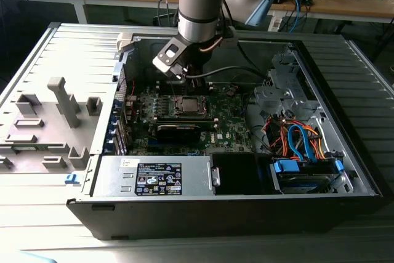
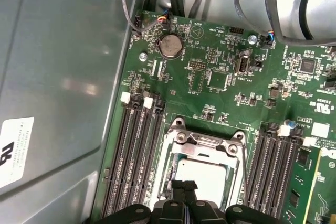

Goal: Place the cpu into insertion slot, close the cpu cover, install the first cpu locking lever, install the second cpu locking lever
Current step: 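Close the cpu cover, then install the first cpu locking lever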

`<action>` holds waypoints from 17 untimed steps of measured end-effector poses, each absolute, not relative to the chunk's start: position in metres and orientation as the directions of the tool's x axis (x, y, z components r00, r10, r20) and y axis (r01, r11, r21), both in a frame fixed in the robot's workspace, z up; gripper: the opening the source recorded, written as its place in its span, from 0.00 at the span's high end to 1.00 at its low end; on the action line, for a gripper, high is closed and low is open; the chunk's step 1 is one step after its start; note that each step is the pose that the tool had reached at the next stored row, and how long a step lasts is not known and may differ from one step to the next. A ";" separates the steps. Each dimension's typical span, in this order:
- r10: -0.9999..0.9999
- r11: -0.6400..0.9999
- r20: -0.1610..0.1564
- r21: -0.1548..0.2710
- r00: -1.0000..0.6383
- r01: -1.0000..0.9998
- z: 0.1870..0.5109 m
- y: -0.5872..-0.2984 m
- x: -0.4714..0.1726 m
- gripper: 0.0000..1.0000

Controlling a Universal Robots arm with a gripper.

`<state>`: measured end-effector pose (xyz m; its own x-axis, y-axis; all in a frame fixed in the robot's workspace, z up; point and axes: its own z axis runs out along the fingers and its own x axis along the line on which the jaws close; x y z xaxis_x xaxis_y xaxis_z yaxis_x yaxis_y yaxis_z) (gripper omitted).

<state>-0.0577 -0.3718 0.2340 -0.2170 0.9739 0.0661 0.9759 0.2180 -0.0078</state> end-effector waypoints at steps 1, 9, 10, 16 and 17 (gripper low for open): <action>0.974 0.218 0.066 -0.008 -0.217 0.976 0.235 -0.372 -0.058 0.89; 0.974 0.218 0.066 -0.008 -0.217 0.976 0.237 -0.372 -0.058 0.89; 0.974 0.218 0.066 -0.008 -0.217 0.976 0.237 -0.372 -0.058 0.89; 0.975 0.216 0.046 -0.012 -0.215 0.976 0.237 -0.373 -0.058 0.89; 0.976 0.213 0.046 -0.012 -0.212 0.977 0.237 -0.373 -0.058 0.89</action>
